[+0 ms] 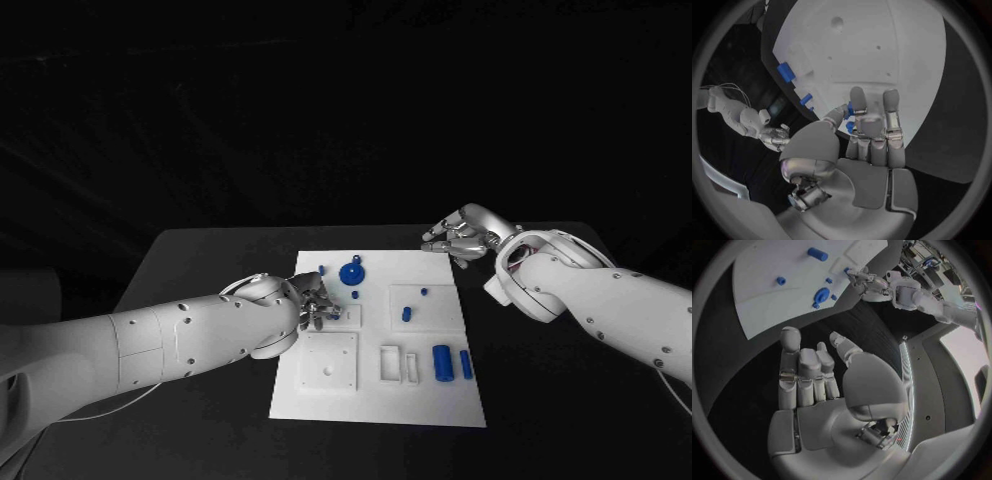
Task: Assemble the parts on the task board
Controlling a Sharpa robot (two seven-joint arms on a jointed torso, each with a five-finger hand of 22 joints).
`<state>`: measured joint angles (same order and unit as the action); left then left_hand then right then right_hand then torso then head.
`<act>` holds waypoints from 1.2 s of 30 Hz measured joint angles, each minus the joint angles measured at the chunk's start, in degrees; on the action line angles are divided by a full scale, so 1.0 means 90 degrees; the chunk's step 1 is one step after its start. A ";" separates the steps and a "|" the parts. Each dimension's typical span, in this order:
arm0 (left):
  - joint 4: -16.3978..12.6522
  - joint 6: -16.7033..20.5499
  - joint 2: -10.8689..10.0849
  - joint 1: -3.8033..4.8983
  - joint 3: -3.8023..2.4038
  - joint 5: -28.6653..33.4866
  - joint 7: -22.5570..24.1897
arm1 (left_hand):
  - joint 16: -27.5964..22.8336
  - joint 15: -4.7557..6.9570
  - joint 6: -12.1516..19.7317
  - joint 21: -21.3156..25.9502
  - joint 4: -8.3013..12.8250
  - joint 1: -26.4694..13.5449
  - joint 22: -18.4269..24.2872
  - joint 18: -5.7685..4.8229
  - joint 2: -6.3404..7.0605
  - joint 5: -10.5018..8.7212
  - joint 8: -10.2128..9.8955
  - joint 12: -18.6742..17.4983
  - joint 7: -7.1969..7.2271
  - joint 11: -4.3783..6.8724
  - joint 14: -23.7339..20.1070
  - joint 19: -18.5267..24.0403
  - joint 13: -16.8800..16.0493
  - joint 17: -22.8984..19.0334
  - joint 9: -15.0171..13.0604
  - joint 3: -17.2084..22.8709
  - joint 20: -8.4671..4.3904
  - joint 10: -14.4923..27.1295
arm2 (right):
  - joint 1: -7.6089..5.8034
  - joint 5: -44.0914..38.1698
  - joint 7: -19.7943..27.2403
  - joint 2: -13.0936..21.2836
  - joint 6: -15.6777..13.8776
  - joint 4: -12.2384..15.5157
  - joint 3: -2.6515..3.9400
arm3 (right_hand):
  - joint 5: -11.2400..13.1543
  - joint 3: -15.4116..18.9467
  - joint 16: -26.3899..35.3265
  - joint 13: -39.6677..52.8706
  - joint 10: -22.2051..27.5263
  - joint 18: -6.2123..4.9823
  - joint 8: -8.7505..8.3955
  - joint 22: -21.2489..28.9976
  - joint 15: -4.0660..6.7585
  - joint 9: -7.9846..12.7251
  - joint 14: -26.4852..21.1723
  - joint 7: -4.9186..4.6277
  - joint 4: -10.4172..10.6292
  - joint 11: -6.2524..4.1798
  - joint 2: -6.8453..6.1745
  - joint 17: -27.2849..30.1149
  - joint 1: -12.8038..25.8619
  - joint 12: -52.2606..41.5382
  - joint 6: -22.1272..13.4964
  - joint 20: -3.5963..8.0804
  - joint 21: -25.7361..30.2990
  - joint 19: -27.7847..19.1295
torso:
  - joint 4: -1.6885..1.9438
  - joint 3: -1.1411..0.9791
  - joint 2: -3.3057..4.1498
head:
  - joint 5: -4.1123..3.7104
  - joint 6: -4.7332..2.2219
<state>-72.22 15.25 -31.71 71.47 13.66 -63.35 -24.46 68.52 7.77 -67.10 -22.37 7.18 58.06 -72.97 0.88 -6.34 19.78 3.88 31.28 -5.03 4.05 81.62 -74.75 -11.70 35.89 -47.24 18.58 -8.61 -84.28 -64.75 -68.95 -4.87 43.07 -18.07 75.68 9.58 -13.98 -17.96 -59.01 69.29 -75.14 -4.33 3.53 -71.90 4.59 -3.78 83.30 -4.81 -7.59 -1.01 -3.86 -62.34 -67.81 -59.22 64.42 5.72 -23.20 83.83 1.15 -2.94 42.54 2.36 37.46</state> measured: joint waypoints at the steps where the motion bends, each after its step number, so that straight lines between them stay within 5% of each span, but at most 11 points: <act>1: 0.0000 -0.0009 0.0001 0.0001 -0.0001 0.0000 -0.0003 | 0.0000 0.0000 0.0000 0.0000 0.0000 0.0000 0.0000 0.0000 0.0000 0.0000 0.0000 0.0000 0.0000 0.0000 0.0000 0.0000 0.0000 0.0000 0.0000 0.0000 0.0000 0.0000 | 0.0000 0.0000 0.0000 0.0000 0.0001 -0.0001 0.0000 | 0.0000 0.0000 0.0000 0.0000 0.0000 0.0000 0.0000 0.0000 0.0000 0.0000 0.0000 0.0000 0.0000 0.0000 0.0000 0.0000 0.0000 0.0000 0.0000 0.0000 0.0000 0.0000 | -0.0001 0.0000 0.0000 | 0.0001 0.0000; 22: -0.0015 -0.0034 -0.0013 0.0007 -0.0008 -0.0002 0.0003 | -0.0046 -0.0007 -0.0001 0.0090 -0.0010 0.0000 -0.0079 0.0000 0.0000 -0.0035 -0.0014 0.0000 0.0000 -0.0009 -0.0002 -0.0045 0.0012 -0.0109 0.0082 -0.0011 -0.0001 -0.0009 | 0.0007 0.0005 0.0009 -0.0021 0.0055 -0.0017 0.0000 | -0.0024 0.0018 0.0000 -0.0012 0.0013 0.0000 0.0000 0.0018 0.0000 0.0000 0.0000 0.0001 0.0018 0.0013 0.0000 0.0011 0.0000 0.0000 0.0001 0.0000 0.0000 0.0000 | 0.0000 0.0001 0.0003 | -0.0026 -0.0013; 36: -0.0192 0.0721 -0.0179 -0.0018 0.0006 0.0000 0.0322 | -0.0046 -0.0014 -0.0001 0.0137 -0.0018 0.0051 -0.0166 0.0000 0.0050 0.0002 -0.0005 0.0000 0.0001 -0.0009 -0.0005 -0.0091 0.0011 -0.0047 0.0090 -0.0035 0.0000 -0.0009 | 0.0012 0.0010 0.0013 0.0011 0.0055 -0.0016 0.0000 | -0.0024 0.0018 0.0000 -0.0012 0.0023 0.0000 0.0000 0.0018 0.0000 0.0000 0.0000 0.0001 0.0018 0.0022 0.0000 0.0011 0.0000 0.0000 0.0000 0.0000 0.0000 0.0000 | 0.0005 0.0005 0.0004 | -0.0048 0.0013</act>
<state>-73.95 21.73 -33.33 71.31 13.72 -63.35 -21.56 68.11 7.64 -67.11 -21.13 7.02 58.51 -74.46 0.88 -5.89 19.79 3.83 31.28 -5.02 3.97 81.58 -75.57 -11.60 35.47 -46.43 18.26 -8.61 -84.36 -64.64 -68.87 -4.76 43.17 -17.57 75.54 9.58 -14.20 -17.80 -59.01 69.18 -74.94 -4.32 3.53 -71.74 4.59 -3.78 83.30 -4.81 -7.42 -0.81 -3.86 -62.25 -67.81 -59.22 64.42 5.72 -23.20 83.83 1.20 -2.89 42.57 1.93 37.58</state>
